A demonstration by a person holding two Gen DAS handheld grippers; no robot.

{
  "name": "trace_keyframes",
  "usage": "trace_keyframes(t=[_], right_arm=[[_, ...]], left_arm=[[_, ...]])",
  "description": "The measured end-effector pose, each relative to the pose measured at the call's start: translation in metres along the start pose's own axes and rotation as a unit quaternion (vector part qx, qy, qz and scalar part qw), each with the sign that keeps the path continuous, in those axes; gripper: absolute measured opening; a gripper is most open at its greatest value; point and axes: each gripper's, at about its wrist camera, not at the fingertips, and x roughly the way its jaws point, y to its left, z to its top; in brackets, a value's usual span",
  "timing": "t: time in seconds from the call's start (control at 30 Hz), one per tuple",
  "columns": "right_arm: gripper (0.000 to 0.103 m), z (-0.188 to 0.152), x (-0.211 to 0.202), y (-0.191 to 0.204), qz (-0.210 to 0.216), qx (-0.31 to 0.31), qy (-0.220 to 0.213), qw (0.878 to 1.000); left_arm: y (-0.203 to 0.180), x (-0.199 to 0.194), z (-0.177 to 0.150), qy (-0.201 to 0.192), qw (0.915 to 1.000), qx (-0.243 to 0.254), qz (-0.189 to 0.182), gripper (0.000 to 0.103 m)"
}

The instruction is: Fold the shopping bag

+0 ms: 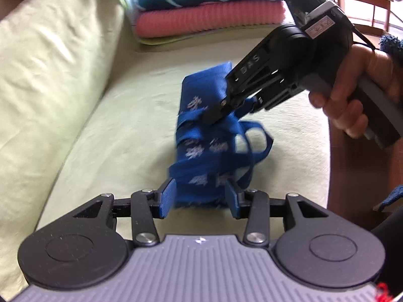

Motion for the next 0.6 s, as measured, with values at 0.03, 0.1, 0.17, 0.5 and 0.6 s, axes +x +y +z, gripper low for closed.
trace_keyframes(t=[0.03, 0.1, 0.17, 0.5, 0.6], right_arm=[[0.018, 0.000, 0.001, -0.003, -0.001, 0.006, 0.000, 1.000], [0.018, -0.001, 0.003, -0.008, -0.003, 0.013, 0.002, 1.000], [0.020, 0.000, 0.008, -0.015, -0.006, 0.023, 0.007, 1.000], [0.025, -0.001, 0.021, -0.015, 0.002, 0.005, 0.002, 1.000], [0.025, -0.004, 0.029, -0.007, -0.009, -0.010, -0.012, 1.000]], left_arm=[[-0.002, 0.013, 0.001, 0.005, 1.0000, 0.003, -0.002, 0.048], [-0.001, 0.027, 0.003, 0.013, 0.9999, -0.002, -0.010, 0.048], [0.005, 0.039, -0.009, 0.013, 0.9998, -0.004, -0.016, 0.048], [0.009, 0.049, -0.018, 0.014, 0.9995, -0.004, -0.029, 0.047], [0.011, 0.049, -0.020, 0.011, 0.9994, -0.011, -0.030, 0.047]])
